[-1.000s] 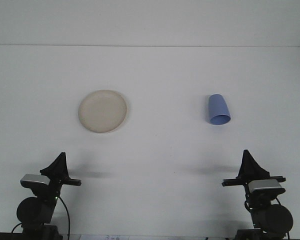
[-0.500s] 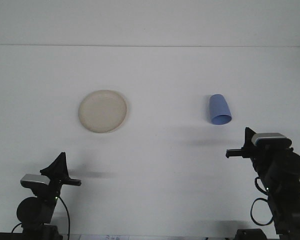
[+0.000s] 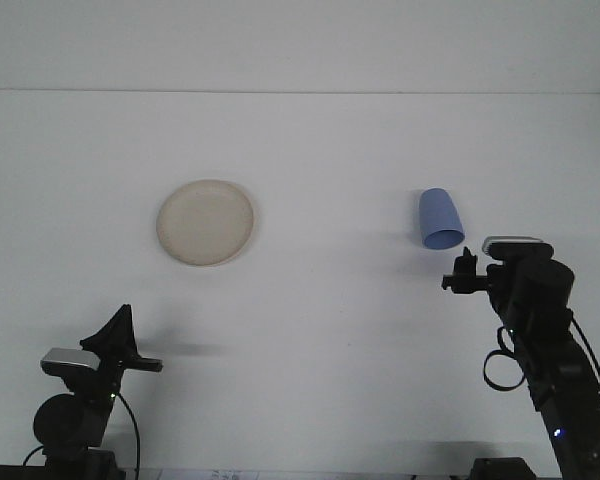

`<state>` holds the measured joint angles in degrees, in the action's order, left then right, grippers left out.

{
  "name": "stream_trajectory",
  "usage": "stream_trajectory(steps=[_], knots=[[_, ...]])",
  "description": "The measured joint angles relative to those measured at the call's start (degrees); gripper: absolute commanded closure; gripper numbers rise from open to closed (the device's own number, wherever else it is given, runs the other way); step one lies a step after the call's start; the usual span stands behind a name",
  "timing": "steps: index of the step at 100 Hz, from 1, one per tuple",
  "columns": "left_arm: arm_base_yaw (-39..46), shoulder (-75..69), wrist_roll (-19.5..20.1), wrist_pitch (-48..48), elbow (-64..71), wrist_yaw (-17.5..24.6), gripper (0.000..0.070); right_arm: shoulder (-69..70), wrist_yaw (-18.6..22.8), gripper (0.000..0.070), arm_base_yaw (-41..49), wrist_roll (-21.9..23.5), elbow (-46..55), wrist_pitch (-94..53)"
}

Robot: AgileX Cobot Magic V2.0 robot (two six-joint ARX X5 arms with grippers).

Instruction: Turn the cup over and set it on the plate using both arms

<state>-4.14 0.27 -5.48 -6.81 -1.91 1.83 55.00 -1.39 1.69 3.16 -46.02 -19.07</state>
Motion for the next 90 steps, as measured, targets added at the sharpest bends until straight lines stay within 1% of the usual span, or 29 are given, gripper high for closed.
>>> stream_trajectory(steps=[16,27,48,63,78,84,87,90], knots=[[0.00,0.00,0.02,0.00,0.00,0.00,0.0684,5.95,-3.23,0.0204,-0.24,-0.90,0.66,5.66],[0.00,0.00,0.02,0.00,0.00,0.00,0.0684,10.99,-3.32,0.0202,-1.09,-1.22,2.29,10.40],[0.00,0.00,0.02,0.00,0.00,0.00,0.0684,23.04,-3.30,0.0202,-2.21,-1.25,2.84,14.62],[0.00,0.00,0.02,0.00,0.00,0.00,0.0684,28.79,-2.58,0.0202,-2.43,-1.29,2.93,22.51],[0.00,0.00,0.02,0.00,0.00,0.00,0.0684,33.64,0.11,0.0203,-2.93,-1.42,2.93,31.34],[0.00,0.00,0.02,0.00,0.00,0.00,0.0684,35.06,0.59,0.0205,-3.28,-1.44,2.93,34.18],[0.00,0.00,0.02,0.00,0.00,0.00,0.0684,35.58,1.22,0.0215,-3.39,-1.44,2.93,35.32],[0.00,0.00,0.02,0.00,0.00,0.00,0.0684,35.93,1.70,0.0247,-3.67,-1.46,2.93,36.37]])
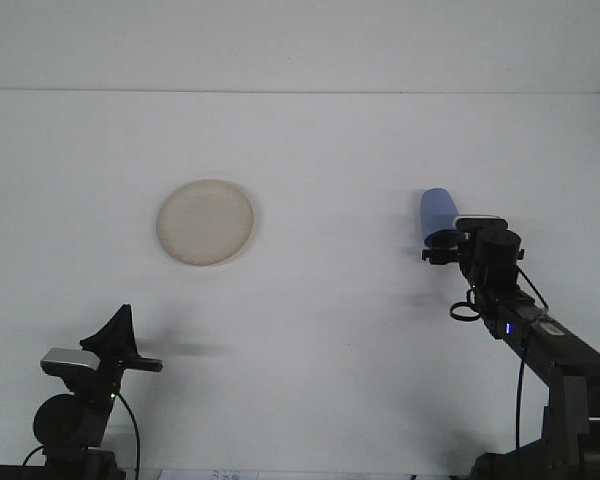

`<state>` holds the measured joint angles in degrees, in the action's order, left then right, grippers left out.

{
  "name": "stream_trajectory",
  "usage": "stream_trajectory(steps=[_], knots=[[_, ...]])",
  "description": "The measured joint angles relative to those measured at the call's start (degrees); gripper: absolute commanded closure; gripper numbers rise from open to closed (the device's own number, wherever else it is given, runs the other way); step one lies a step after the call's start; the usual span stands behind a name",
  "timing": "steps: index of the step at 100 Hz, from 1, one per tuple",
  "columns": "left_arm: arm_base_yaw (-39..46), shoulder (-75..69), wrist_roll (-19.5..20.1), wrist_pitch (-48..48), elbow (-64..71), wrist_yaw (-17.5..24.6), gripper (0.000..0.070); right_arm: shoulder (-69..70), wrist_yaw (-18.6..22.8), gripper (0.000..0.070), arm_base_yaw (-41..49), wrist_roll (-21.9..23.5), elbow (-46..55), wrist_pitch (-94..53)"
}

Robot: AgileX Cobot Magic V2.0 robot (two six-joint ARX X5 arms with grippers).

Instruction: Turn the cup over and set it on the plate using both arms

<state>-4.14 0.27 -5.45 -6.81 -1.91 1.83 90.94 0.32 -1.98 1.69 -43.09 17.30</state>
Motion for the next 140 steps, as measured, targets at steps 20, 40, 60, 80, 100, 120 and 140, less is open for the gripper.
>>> stream_trajectory(steps=[20,40,60,80,100,120,140], knots=[[0.00,0.00,-0.02,0.00,0.00,0.00,0.0684,0.79,6.14,0.0699,-1.62,-1.86,0.00,3.15],[0.00,0.00,0.00,0.00,0.00,0.00,0.0684,-0.35,8.79,0.0700,-1.38,-2.95,0.00,0.55],[0.00,0.00,0.00,0.00,0.00,0.00,0.0684,-12.09,7.45,0.0700,3.91,-4.33,0.04,-8.96],[0.00,0.00,0.00,0.00,0.00,0.00,0.0684,-26.71,5.29,0.0700,14.14,-3.85,-9.81,-33.40],[0.00,0.00,0.00,0.00,0.00,0.00,0.0684,-25.92,5.46,0.0700,25.27,-3.87,-27.39,-68.52],[0.00,0.00,0.00,0.00,0.00,0.00,0.0684,-20.13,4.20,0.0700,35.95,-3.85,-38.21,-90.29],[0.00,0.00,0.00,0.00,0.00,0.00,0.0684,-12.57,2.36,0.0700,44.78,-3.85,-39.78,-94.18]])
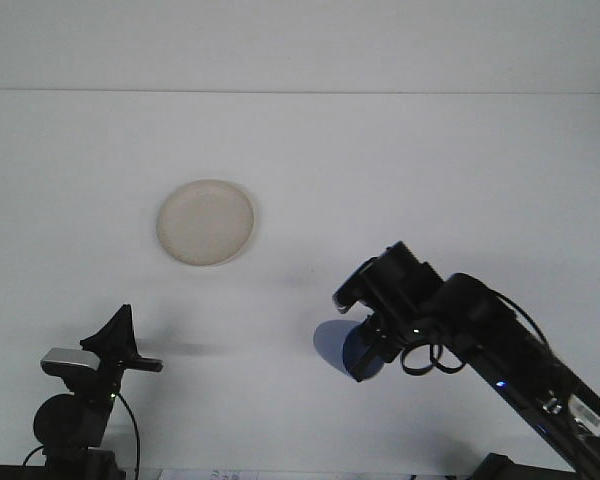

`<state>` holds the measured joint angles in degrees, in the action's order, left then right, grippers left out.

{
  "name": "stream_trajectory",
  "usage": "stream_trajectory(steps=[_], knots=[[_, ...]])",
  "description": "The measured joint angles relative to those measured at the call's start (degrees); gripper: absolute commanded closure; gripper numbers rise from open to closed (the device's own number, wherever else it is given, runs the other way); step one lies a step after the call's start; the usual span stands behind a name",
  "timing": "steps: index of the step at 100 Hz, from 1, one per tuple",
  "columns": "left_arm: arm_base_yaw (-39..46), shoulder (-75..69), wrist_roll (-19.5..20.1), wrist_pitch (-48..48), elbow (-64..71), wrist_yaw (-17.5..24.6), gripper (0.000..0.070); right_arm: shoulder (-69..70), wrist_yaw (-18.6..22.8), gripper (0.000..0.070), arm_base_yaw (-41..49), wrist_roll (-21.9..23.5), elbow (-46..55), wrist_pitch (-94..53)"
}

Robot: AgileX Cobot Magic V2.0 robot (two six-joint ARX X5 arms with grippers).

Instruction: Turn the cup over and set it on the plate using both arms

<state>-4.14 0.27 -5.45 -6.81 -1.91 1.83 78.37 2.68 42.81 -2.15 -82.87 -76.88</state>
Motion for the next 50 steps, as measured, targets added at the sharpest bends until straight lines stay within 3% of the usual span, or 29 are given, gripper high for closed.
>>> stream_trajectory(steps=[50], knots=[[0.00,0.00,0.00,0.00,0.00,0.00,0.0684,13.97,0.11,0.0700,7.06,-0.46,0.00,-0.07]])
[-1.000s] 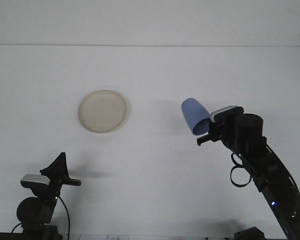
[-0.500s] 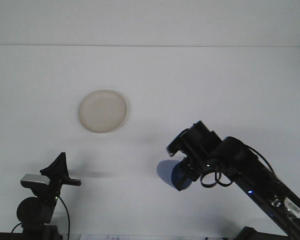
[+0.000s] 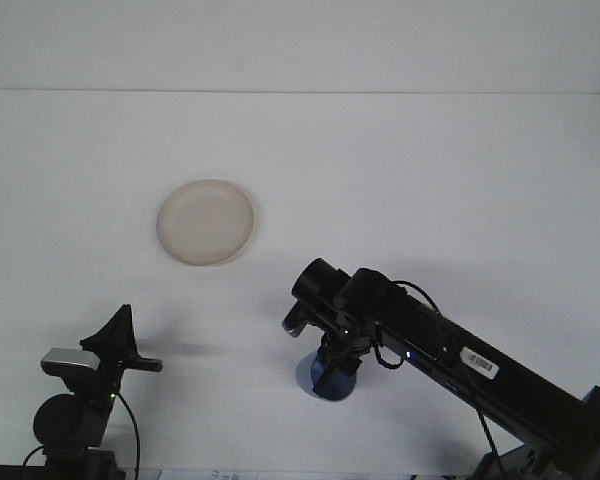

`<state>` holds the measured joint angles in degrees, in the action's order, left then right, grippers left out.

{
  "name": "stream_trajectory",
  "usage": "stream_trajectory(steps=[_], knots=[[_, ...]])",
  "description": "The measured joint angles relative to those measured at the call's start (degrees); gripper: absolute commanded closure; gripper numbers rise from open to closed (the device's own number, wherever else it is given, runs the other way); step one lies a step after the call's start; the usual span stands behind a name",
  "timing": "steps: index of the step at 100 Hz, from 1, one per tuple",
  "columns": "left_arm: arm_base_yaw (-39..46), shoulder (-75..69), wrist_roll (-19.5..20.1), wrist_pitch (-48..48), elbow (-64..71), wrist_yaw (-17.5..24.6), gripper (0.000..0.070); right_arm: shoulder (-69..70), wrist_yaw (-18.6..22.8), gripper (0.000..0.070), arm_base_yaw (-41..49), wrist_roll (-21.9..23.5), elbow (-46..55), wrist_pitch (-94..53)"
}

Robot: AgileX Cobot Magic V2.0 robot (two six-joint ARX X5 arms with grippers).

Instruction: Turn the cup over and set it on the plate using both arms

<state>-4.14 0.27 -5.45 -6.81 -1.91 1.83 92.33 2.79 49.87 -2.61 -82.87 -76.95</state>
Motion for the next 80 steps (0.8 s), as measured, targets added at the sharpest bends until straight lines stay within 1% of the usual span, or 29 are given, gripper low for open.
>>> stream_trajectory(steps=[26,32,35,38,45,48,59,73,80], knots=[[0.00,0.00,0.00,0.00,0.00,0.00,0.0684,2.47,-0.04,0.0697,-0.04,-0.90,0.00,0.00],[0.00,0.00,0.00,0.00,0.00,0.00,0.0684,2.49,-0.15,0.0679,-0.04,-1.16,0.00,0.00],[0.00,0.00,0.00,0.00,0.00,0.00,0.0684,2.54,-0.24,0.0645,-0.04,-1.33,0.00,0.00],[0.00,0.00,0.00,0.00,0.00,0.00,0.0684,2.60,-0.26,0.0585,-0.04,-1.49,0.00,0.00],[0.00,0.00,0.00,0.00,0.00,0.00,0.0684,2.64,-0.87,0.0478,-0.04,-1.66,0.00,0.00],[0.00,0.00,0.00,0.00,0.00,0.00,0.0684,2.64,-1.22,0.0444,-0.04,-1.68,0.00,0.00],[0.00,0.00,0.00,0.00,0.00,0.00,0.0684,2.67,-1.44,0.0368,-0.04,-1.70,0.00,0.00],[0.00,0.00,0.00,0.00,0.00,0.00,0.0684,2.67,-1.53,0.0241,-0.04,-1.70,0.00,0.00],[0.00,0.00,0.00,0.00,0.00,0.00,0.0684,2.67,-1.53,0.0211,-0.04,-1.68,0.00,0.00]])
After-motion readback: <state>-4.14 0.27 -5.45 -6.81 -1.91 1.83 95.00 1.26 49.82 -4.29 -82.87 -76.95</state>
